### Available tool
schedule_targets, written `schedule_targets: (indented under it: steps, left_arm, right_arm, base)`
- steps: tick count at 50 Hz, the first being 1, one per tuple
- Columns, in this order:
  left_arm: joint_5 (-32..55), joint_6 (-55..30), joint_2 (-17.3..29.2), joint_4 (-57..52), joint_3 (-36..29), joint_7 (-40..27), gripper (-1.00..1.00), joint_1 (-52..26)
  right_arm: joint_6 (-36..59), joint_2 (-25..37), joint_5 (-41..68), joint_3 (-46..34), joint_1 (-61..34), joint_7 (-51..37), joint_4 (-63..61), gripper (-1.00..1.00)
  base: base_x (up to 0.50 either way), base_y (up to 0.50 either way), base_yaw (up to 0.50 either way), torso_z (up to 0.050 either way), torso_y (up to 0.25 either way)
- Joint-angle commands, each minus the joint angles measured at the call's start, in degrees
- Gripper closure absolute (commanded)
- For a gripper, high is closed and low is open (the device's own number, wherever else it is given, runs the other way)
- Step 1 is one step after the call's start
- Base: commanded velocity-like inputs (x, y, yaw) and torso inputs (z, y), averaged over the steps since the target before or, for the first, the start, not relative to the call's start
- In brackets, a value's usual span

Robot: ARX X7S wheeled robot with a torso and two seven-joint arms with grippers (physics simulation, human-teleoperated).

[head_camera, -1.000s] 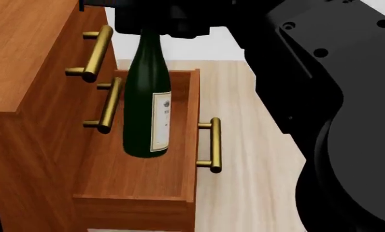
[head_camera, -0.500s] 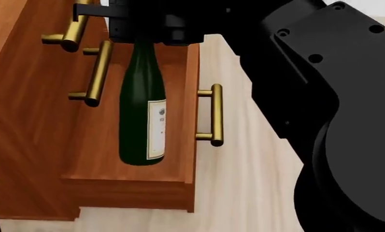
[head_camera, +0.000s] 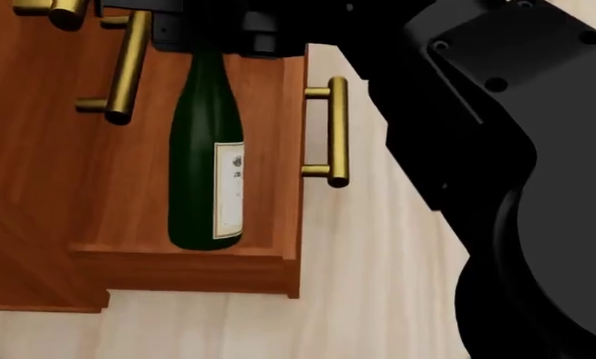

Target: Put the wine bottle in the bottom drawer of the cabinet.

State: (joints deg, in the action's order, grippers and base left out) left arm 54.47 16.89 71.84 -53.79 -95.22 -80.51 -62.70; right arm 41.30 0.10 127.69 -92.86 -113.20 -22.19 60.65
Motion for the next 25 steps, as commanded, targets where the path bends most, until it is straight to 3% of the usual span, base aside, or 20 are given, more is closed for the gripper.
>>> schedule_targets:
  steps: [1,25]
  left_arm:
    - [0.07,0.03,0.29,-0.15,0.28,0.10,-1.00,0.09]
    - [-0.43,0.89,0.49,0.42,0.52,0.49,-1.00,1.19]
  right_arm:
    - [0.40,-0.09,1.04,-0.41,0.42,-0.04,-1.69,1.00]
    - [0.80,-0.09,-1.15,-0.33,1.56,-0.70,-2.25,1.00]
  base:
    - [0.00,0.00,0.00,0.000,-0.168]
    - [0.00,0.00,0.00,0.000,-0.147]
